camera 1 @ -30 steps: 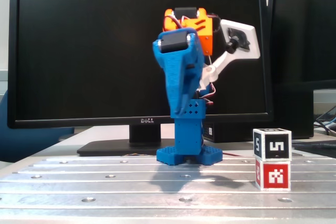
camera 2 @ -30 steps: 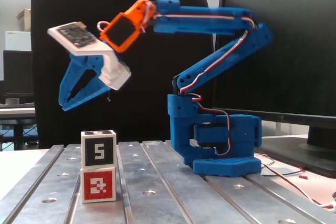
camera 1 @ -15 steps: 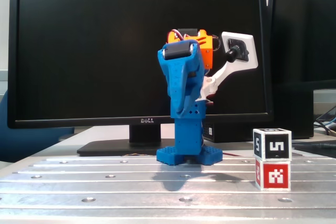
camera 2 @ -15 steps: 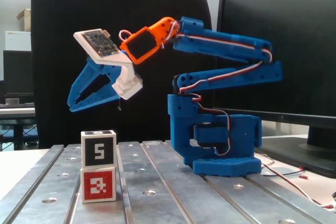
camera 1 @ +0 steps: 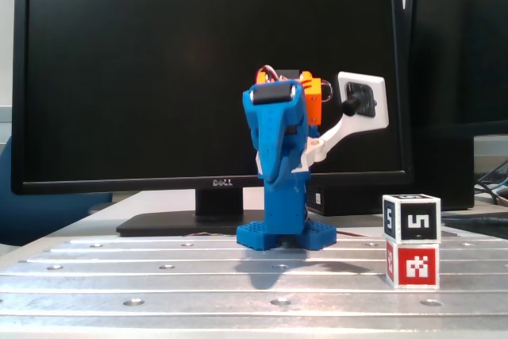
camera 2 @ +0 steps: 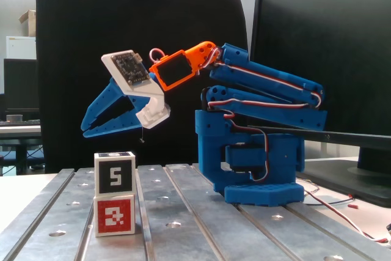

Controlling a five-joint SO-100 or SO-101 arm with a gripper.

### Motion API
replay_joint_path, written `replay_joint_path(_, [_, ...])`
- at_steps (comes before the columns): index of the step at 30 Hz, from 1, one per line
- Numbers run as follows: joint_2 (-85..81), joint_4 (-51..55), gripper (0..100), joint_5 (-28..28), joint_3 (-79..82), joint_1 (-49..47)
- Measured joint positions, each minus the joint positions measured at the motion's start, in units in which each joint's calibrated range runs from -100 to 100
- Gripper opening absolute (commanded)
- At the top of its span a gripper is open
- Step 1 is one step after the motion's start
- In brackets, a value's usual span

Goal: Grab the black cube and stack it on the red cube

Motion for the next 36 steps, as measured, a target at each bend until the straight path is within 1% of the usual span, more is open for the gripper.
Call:
replay_joint_path(15, [0.0, 0.26, 1, 0.05, 5.34, 0.0])
replay_joint_path(22, [0.0, 7.91, 1, 0.05, 5.34, 0.15])
replay_joint_path(29, [0.0, 9.54, 1, 0.05, 5.34, 0.89])
replay_joint_path(36, [0.0, 13.75, 1, 0.05, 5.34, 0.0])
